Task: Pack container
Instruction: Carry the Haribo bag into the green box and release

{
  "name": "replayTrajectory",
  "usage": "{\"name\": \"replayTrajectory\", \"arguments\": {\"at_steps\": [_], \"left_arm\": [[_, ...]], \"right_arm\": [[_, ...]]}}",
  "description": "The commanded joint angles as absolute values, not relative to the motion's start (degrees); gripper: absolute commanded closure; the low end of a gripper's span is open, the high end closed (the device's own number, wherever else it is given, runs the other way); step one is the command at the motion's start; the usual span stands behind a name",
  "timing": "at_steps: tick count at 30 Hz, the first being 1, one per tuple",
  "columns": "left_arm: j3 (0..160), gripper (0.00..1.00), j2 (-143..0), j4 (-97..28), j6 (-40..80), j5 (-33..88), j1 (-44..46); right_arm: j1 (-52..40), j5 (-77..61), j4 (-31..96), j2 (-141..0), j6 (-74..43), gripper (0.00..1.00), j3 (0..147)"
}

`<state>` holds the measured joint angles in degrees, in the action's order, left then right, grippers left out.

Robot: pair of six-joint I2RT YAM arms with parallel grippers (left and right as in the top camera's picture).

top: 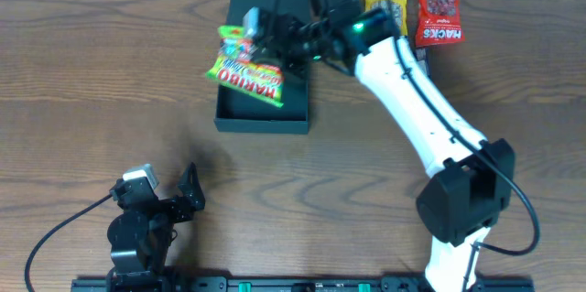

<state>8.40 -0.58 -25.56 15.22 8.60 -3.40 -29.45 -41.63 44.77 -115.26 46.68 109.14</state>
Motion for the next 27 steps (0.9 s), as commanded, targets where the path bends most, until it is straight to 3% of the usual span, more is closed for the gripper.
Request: {"name": "replayTrajectory", "arguments": {"at_steps": [1,15,16,17,27], "left_arm": [[7.38,0.05,-0.25,-25.85,15.44,8.54,-3.73],[7.38,0.05,-0.25,-25.85,15.44,8.54,-3.73],[7.38,0.05,-0.25,-25.85,15.44,8.54,-3.73],[7.38,0.05,-0.25,-25.85,15.44,8.54,-3.73],[7.38,0.05,-0.25,-25.85,15.44,8.54,-3.73]], "right_arm": [[-31.4,-39.64,44.56,-117.4,54.43,0.99,109.65],[-32.23,-31.64,39.94,-123.37,54.92,0.99,109.65],[-32.16,-30.96,39.51,-123.39,54.87,0.64,109.65],[-32.16,-30.28,39.29,-123.39,54.85,0.01,109.65],[-29.08,-26.89,38.06,-120.31,36.27,0.01,109.89]]}}
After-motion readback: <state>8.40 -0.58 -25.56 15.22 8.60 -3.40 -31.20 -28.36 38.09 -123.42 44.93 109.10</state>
